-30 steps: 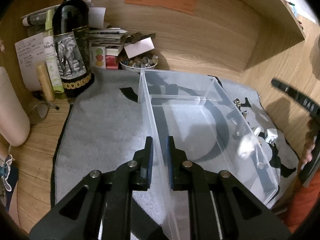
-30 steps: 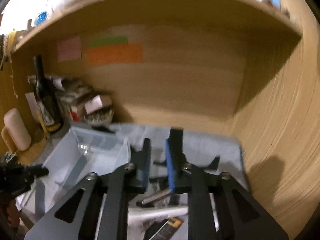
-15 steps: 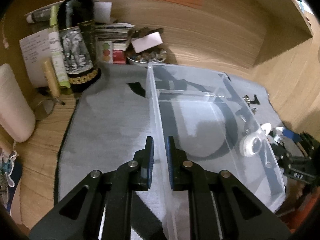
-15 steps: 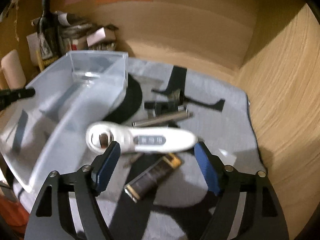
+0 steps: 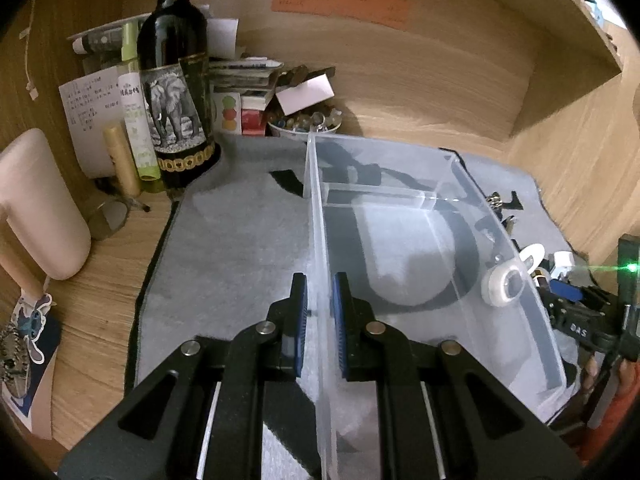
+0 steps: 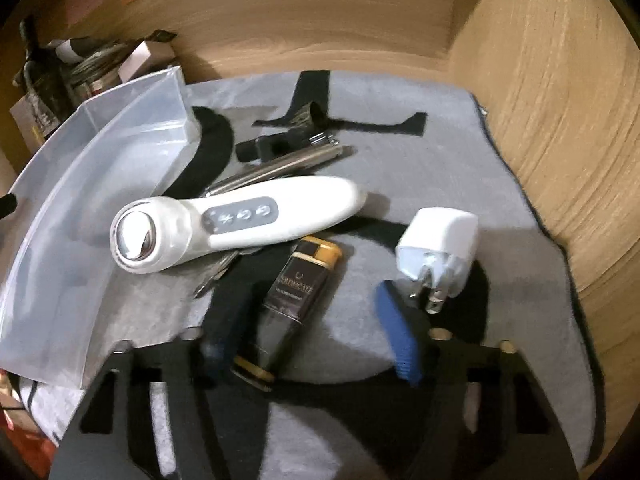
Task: Organize rigid objects
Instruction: 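Grasp the black-and-gold lighter with the right gripper, then carry the lighter into the box and open the right gripper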
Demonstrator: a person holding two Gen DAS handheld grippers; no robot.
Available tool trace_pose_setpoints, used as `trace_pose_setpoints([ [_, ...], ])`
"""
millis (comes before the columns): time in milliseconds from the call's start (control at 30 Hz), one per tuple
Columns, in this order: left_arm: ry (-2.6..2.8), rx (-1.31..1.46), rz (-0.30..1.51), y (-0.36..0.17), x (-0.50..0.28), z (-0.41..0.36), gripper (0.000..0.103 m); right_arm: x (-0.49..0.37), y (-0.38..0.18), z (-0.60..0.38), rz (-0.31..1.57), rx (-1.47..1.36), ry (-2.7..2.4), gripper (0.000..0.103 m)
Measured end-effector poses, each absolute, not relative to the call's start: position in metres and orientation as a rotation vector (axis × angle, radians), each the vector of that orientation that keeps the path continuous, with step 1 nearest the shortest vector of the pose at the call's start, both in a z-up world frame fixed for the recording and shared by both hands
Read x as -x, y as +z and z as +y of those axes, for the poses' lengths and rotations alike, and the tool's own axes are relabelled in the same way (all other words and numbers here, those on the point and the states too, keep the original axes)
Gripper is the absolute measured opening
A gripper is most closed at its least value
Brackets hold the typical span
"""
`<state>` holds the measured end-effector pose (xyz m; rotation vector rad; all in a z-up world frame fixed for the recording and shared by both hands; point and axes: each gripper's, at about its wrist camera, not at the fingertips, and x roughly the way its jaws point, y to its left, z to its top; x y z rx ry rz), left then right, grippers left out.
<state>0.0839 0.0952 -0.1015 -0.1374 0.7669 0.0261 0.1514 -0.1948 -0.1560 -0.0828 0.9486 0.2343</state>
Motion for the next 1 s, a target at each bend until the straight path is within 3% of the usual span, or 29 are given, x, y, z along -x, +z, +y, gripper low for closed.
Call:
trace_pose_setpoints([
  [133, 0.022, 0.112, 0.746, -0.097, -0.078, 0.089, 0.013, -0.153, -0.155, -0.199, 0.941, 0.077, 0.224, 0.022],
  [567, 0.014, 0.081, 0.735, -0.097, -0.080, 0.083, 0.013, -0.138, -0.104, -0.191, 0.801, 0.046, 0.279, 0.022],
  [1000, -0.040, 0.101, 0.733, -0.103, -0.084, 0.090, 0.013, -0.156, -0.053, -0.112, 0.672, 0.121, 0.477, 0.022],
])
